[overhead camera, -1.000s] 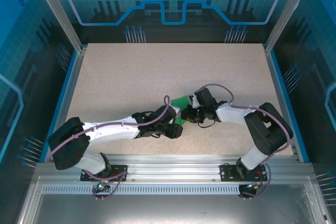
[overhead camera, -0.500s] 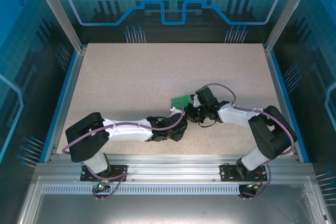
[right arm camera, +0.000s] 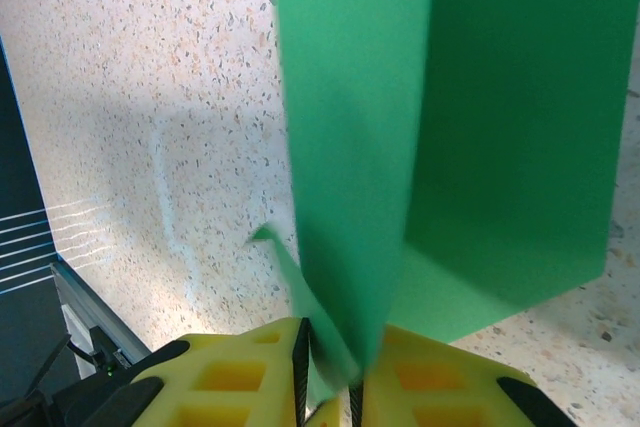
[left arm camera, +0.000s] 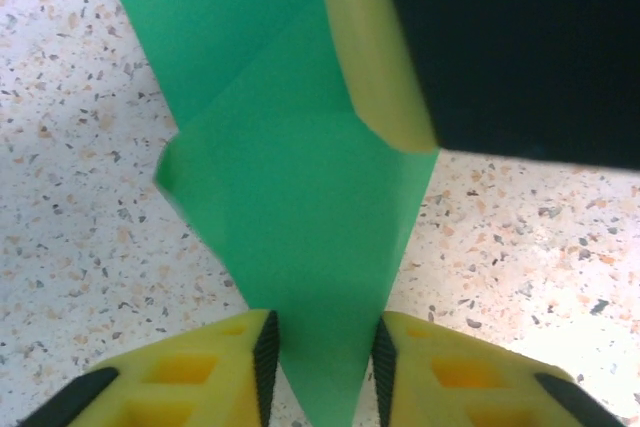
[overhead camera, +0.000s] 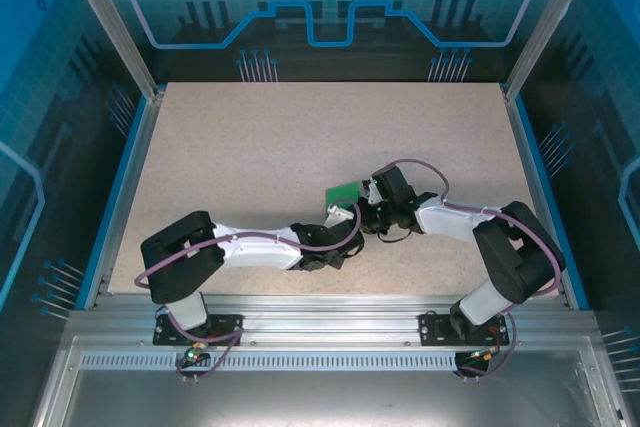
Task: Fold a paper plane with a square sheet of paper (pick it up from the middle)
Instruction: Fourth fold the wing at the center of the table.
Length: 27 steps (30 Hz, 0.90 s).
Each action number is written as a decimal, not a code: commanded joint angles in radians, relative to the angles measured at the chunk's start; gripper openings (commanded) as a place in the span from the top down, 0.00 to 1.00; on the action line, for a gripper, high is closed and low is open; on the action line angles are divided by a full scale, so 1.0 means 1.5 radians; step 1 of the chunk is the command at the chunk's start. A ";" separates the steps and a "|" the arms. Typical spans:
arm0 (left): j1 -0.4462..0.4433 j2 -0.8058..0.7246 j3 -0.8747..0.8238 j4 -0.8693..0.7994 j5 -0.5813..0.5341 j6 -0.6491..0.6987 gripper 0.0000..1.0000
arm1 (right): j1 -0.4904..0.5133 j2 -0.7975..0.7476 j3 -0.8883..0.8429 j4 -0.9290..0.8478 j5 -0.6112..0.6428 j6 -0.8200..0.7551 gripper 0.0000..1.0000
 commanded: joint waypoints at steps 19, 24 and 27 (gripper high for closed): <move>-0.004 -0.002 -0.020 0.021 -0.015 -0.032 0.87 | 0.006 -0.006 0.040 -0.047 -0.025 -0.028 0.70; 0.014 -0.032 -0.067 0.086 0.036 -0.041 0.89 | 0.003 -0.032 0.037 -0.063 -0.005 -0.043 0.62; 0.034 -0.055 -0.107 0.137 0.079 -0.048 0.90 | -0.003 -0.061 0.029 -0.074 0.008 -0.056 0.58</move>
